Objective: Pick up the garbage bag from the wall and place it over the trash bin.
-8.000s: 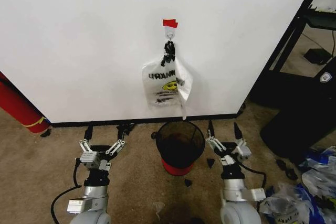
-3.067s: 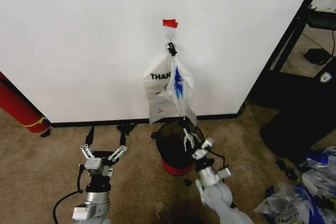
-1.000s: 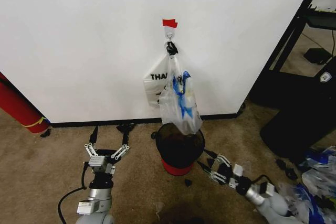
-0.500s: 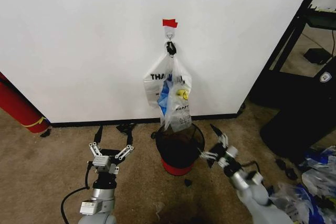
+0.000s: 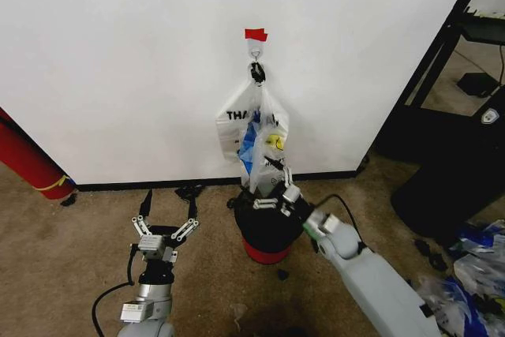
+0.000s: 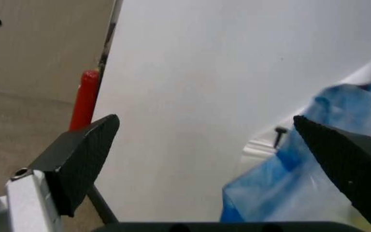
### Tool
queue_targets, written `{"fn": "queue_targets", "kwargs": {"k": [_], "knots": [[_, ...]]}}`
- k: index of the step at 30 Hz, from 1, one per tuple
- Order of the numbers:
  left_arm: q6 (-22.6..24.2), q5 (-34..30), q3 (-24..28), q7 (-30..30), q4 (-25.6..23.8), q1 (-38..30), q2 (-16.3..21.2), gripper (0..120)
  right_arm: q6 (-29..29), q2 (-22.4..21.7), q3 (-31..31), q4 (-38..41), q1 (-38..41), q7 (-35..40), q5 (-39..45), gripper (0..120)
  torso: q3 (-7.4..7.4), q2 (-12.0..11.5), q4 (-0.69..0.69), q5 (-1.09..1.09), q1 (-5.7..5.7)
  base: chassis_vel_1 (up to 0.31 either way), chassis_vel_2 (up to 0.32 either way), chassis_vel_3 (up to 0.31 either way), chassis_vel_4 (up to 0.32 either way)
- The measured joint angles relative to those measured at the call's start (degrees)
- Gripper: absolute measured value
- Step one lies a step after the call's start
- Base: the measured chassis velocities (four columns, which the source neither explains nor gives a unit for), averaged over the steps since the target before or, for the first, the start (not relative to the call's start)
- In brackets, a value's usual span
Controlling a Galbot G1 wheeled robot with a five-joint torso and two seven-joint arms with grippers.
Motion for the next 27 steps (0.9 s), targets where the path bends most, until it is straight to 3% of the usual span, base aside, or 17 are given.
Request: {"fn": "queue_targets", "kwargs": {"k": [3, 10, 23, 27], "knots": [[-0.1, 0.3, 0.3, 0.0, 0.2, -0.3, -0.4, 100, -3.6, -0.5, -4.1, -0.9, 3.5, 3.8, -3.5, 100, 0.00, 0.0, 0.01, 0.01, 0.00, 0.000, 0.000, 0.000, 0.000], [-0.1, 0.5, 0.5, -0.1, 0.4, -0.5, -0.2, 100, -14.0, -1.5, -5.4, 0.1, 4.7, 9.6, -10.6, 100, 0.00, 0.0, 0.00, 0.01, 0.00, 0.000, 0.000, 0.000, 0.000], [-0.6, 0.6, 1.0, -0.3, 1.6, -1.1, -0.2, 100, -16.3, -4.2, -0.5, 2.9, 1.9, 12.9, -11.0, 100, 0.00, 0.0, 0.00, 0.01, -0.01, 0.000, 0.000, 0.000, 0.000], [-0.6, 0.9, 1.2, -0.3, 1.6, -1.1, -0.3, 100, -16.5, -4.6, 0.5, 2.2, 1.4, 12.5, -10.6, 90, 0.00, 0.0, 0.00, 0.02, -0.01, 0.000, 0.000, 0.000, 0.000]]}}
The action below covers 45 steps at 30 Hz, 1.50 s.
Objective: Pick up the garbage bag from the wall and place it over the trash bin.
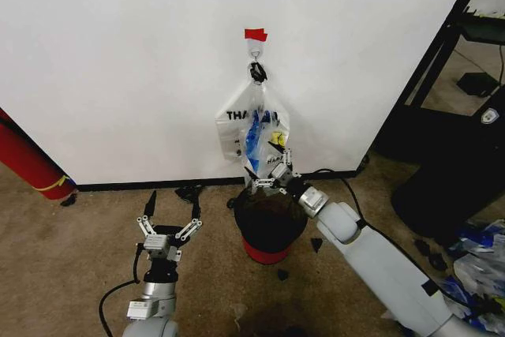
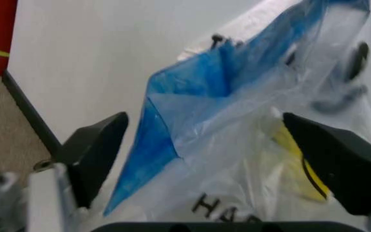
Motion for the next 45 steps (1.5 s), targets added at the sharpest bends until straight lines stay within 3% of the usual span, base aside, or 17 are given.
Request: {"fn": "queue_targets", "kwargs": {"k": [10, 12, 16, 24, 32, 35, 37, 41, 45], "knots": [[0.0, 0.2, -0.4, 0.0, -0.2, 0.4, 0.0, 100, 0.8, 0.0, 2.1, -0.8, -0.1, -2.3, 0.3, 51, 0.00, 0.0, 0.01, 0.00, 0.00, 0.000, 0.000, 0.000, 0.000], [0.0, 0.2, -0.4, 0.0, -0.2, 0.4, 0.0, 100, 0.8, 0.0, 2.2, -0.8, -0.1, -2.4, 0.3, 50, 0.00, 0.0, 0.01, 0.00, 0.00, 0.000, 0.000, 0.000, 0.000], [-0.3, 0.3, -0.4, 0.0, -0.4, 0.7, 0.0, 100, 1.5, -0.2, 3.1, -1.0, 0.0, -3.8, 0.4, 30, 0.00, 0.0, 0.01, 0.00, 0.00, 0.000, 0.000, 0.000, 0.000], [-0.6, 0.2, -0.7, 0.0, -0.7, 0.9, 0.5, 100, 2.7, -2.0, 6.7, 4.3, -5.5, -4.3, 1.7, 1, 0.00, 0.0, 0.00, 0.01, 0.00, 0.000, 0.000, 0.000, 0.000], [-0.8, 0.0, -0.4, -0.1, 0.0, 0.4, 0.8, 100, 3.3, -3.5, 9.8, 5.1, -8.7, -4.3, 5.2, 0, -0.01, 0.0, 0.01, 0.00, 0.00, 0.000, 0.000, 0.000, 0.000], [-0.6, -0.7, 0.6, -0.1, 0.0, 0.1, 1.3, 100, 4.2, -3.5, 10.5, 5.2, -9.3, -4.1, 11.4, 0, 0.00, 0.0, 0.01, 0.01, 0.00, 0.000, 0.000, 0.000, 0.000], [0.9, -4.4, 3.1, 0.3, -1.6, -0.5, 3.4, 100, 7.1, -3.1, 10.8, 6.2, -9.6, -5.9, 23.7, 0, -0.01, 0.0, 0.02, 0.00, 0.00, 0.000, 0.000, 0.000, 0.000], [4.5, -12.1, 9.0, 3.9, -4.6, -3.6, 9.4, 100, 9.0, -2.3, 11.0, 8.1, -11.3, -10.5, 39.7, 0, -0.01, 0.0, 0.00, 0.00, 0.00, 0.000, 0.000, 0.000, 0.000], [8.2, -16.3, 13.4, 4.5, -5.5, -7.3, 13.3, 100, 9.1, -1.3, 10.9, 8.6, -13.0, -12.9, 44.2, 0, -0.01, 0.0, -0.01, 0.00, 0.00, 0.000, 0.000, 0.000, 0.000]]}}
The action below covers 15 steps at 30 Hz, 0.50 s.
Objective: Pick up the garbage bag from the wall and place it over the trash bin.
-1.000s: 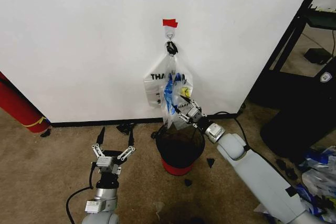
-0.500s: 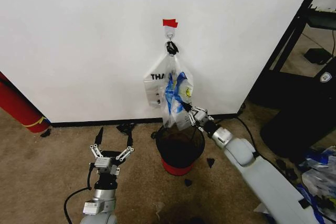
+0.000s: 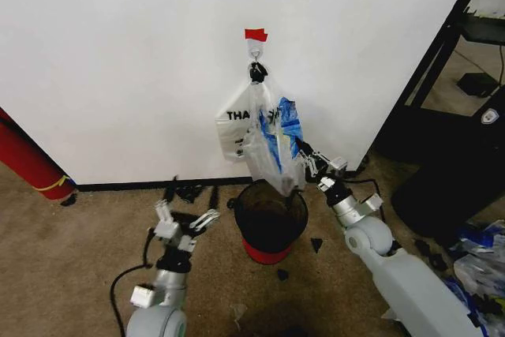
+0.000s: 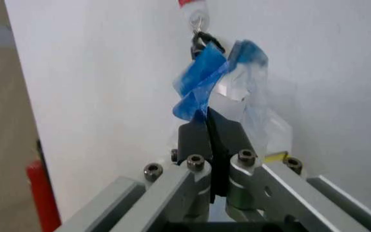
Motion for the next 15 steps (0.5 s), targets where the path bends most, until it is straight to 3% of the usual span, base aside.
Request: {"fn": "queue_targets", "kwargs": {"k": [3, 6, 10, 15], "knots": [[4.1, -4.0, 6.5, -2.3, 1.7, -6.7, 4.0, 100, 0.1, 1.8, -0.2, -0.1, -1.6, -0.7, 1.4, 0, 0.00, 0.0, 0.02, 0.00, 0.00, 0.000, 0.000, 0.000, 0.000], [5.6, -4.9, 9.6, -3.8, 3.5, -9.8, 5.3, 100, 0.2, 2.5, -0.1, -0.3, -2.3, -0.7, 2.2, 0, 0.01, 0.0, 0.01, 0.00, 0.00, 0.000, 0.000, 0.000, 0.000], [8.1, -5.0, 17.2, -7.4, 10.3, -20.6, 7.0, 100, 1.0, 4.6, 1.4, -0.9, -3.7, 0.0, 4.1, 0, 0.01, 0.0, 0.00, 0.00, 0.01, 0.000, 0.000, 0.000, 0.000], [9.2, -4.1, 18.8, -8.2, 13.3, -25.2, 7.0, 100, 1.2, 5.8, 1.8, -0.8, -4.0, 0.5, 4.9, 0, 0.01, 0.0, -0.01, -0.01, 0.00, 0.000, 0.000, 0.000, 0.000]]}}
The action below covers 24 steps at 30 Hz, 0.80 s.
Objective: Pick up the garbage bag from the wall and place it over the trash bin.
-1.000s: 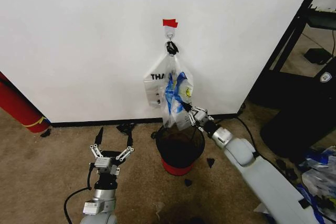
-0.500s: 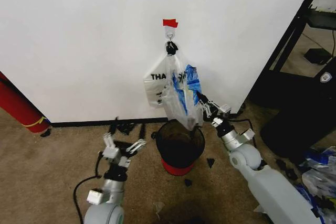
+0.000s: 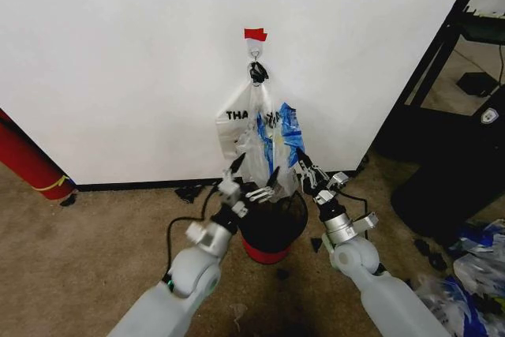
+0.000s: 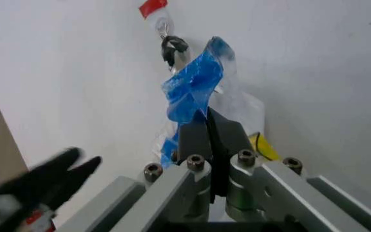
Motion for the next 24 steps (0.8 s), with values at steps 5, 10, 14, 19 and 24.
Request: {"fn": "queue_targets", "kwargs": {"k": [5, 10, 14, 19, 24], "knots": [[0.9, 0.7, 0.1, -0.6, 1.7, -2.2, 0.2, 98, 0.1, 0.9, 0.1, 0.0, -0.1, 0.2, 0.1, 0, 0.00, 0.0, 0.03, 0.00, 0.00, 0.000, 0.000, 0.000, 0.000], [2.8, 0.7, 1.2, -1.7, 3.4, -4.5, 0.7, 90, 0.5, 2.6, 0.3, -0.4, -0.3, 0.2, 0.1, 0, 0.00, 0.0, 0.04, 0.00, 0.00, 0.000, 0.000, 0.000, 0.000], [4.1, 0.2, 2.7, -2.7, 4.5, -5.8, -0.9, 81, 1.3, 4.6, 0.3, -2.5, -0.3, -0.4, -0.9, 0, 0.00, 0.0, 0.02, 0.00, 0.00, 0.000, 0.000, 0.000, 0.000], [4.1, 0.8, 3.2, -3.4, 7.5, -7.1, -1.8, 68, 1.6, 5.7, 0.4, -2.8, -0.5, -0.6, -1.7, 0, 0.00, 0.0, 0.02, 0.01, 0.00, 0.000, 0.000, 0.000, 0.000], [4.3, 2.1, 3.4, -4.6, 11.1, -8.8, -2.7, 46, 1.7, 6.1, 0.5, -2.4, -0.7, -0.7, -2.6, 0, 0.00, 0.0, 0.02, 0.00, 0.00, 0.000, 0.000, 0.000, 0.000]]}}
